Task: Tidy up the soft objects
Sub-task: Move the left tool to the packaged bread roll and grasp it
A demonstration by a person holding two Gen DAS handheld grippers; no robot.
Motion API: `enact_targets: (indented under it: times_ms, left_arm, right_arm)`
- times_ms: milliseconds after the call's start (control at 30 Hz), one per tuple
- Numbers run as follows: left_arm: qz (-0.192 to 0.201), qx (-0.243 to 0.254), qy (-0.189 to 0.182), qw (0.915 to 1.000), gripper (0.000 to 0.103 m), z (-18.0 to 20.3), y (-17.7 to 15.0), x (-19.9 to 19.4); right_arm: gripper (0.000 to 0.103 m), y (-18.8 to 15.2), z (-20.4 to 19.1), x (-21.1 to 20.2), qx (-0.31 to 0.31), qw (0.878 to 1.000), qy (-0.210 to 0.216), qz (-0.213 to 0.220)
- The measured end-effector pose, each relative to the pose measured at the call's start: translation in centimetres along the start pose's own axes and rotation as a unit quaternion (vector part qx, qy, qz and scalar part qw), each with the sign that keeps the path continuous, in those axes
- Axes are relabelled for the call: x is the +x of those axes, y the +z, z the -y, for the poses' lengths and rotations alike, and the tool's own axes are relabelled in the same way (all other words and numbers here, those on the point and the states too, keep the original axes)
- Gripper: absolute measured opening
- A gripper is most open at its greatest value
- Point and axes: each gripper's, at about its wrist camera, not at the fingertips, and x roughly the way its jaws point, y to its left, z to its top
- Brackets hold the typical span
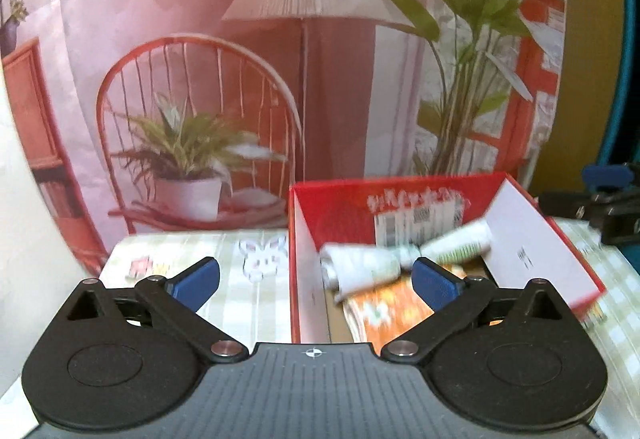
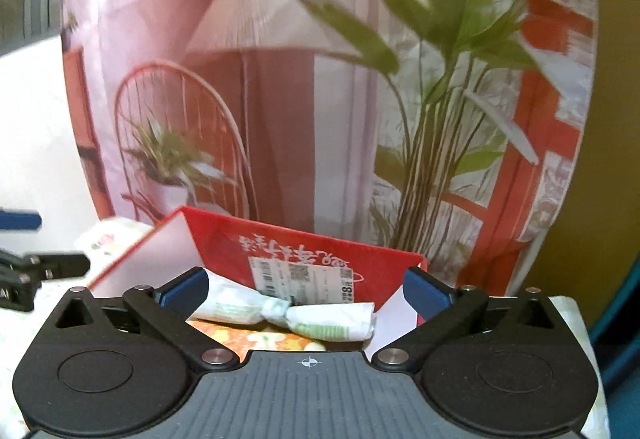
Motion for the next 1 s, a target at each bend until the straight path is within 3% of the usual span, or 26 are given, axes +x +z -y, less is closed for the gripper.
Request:
enact_targets:
  times_ms: [133,267,567,800,1000]
  left_arm:
    - [-0.017,-0.006,-0.007,0.9998,0.103,-0.2,-2.5,-2.2]
    - [-0.035,-0.016,-0.025,0.9989,0.103,-0.3,-5.6,-3.6]
    - [-0.084,-0.073,-0.019,0.9936,0.103,-1.1,-11.5,-4.7]
    - [-0.089,-0.089,-0.014,0.992,0.102,-2.0,-12.5,-5.3]
    - [-0.088,-0.067,-0.02,0.9937,0.096,-3.5,-12.0,-5.9]
  right_arm:
    - [0.103,-1.5,-0.3,-3.2,0.003,1.0,-0.004,0.026]
    - [0.103,-3.9,-0.5,-5.9,0.01,0.999,0.022,0.041]
    - [0.103,-10.8,-1.1,-7.9,0.045,0.998,0.042,-0.008]
    - [0.103,-14.1,-2.4,-7.9,0.054,0.996,0.041,-0.052]
    - [0.102,-13.9,-3.7,-7.8,0.039,0.997,0.044,-0.05]
